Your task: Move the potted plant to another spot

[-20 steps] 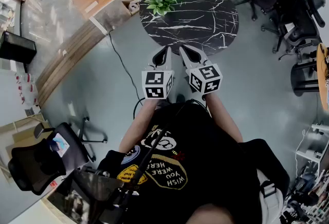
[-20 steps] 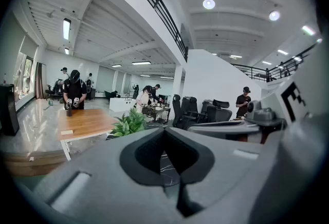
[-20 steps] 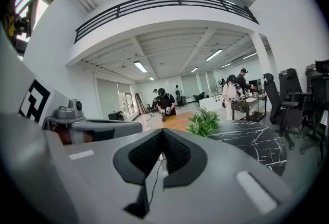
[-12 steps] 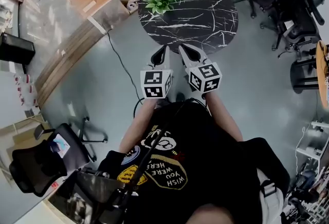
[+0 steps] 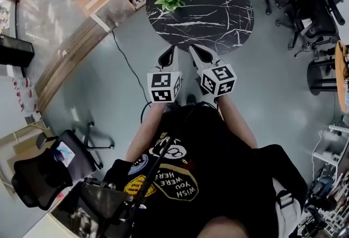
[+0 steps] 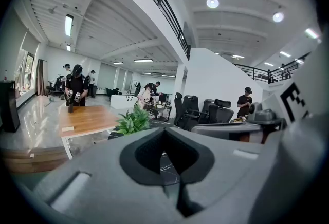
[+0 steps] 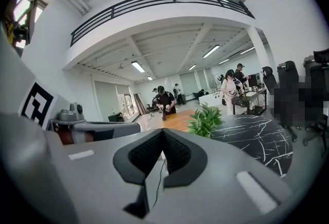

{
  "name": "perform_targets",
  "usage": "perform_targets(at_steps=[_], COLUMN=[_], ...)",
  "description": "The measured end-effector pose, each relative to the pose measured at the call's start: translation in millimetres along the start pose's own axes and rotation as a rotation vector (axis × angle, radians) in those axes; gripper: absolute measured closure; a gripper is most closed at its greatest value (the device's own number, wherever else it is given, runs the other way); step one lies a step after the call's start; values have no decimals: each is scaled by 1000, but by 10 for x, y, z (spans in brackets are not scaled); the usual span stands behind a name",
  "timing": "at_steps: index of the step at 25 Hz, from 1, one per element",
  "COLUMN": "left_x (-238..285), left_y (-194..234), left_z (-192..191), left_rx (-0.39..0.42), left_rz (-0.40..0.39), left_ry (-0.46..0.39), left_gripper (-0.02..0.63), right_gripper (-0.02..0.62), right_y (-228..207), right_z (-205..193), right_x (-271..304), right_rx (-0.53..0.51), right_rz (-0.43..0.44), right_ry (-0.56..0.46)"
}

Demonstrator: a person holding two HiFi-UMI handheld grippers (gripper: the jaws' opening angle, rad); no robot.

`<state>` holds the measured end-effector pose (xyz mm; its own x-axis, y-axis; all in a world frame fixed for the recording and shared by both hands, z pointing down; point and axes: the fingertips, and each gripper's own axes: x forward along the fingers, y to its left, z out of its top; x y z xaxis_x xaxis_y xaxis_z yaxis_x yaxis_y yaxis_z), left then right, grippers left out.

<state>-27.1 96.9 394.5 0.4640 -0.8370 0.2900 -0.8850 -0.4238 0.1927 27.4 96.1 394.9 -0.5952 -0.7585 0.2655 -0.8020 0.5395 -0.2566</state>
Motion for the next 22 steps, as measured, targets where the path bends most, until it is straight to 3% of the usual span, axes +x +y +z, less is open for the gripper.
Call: perform_targets(at_steps=[6,11,18,22], left_x=[42,228,974,1476], left_y=[317,500,784,968], left_z=[-89,-197,-201,-223], left_rx=[-8,-17,-16,-64], left_rz=[4,-57,-32,-26], left_ry=[18,26,55,31], left_gripper=[601,601,601,601], right_gripper=[594,592,588,552], right_y=[-6,-120,-738,-1063], right_z=[-139,-281,-296,-399], right_x=[279,604,1200,1619], right_rx=[2,8,-4,-32], right_rz=[-26,-16,-36,26], right_ry=[37,57,97,136])
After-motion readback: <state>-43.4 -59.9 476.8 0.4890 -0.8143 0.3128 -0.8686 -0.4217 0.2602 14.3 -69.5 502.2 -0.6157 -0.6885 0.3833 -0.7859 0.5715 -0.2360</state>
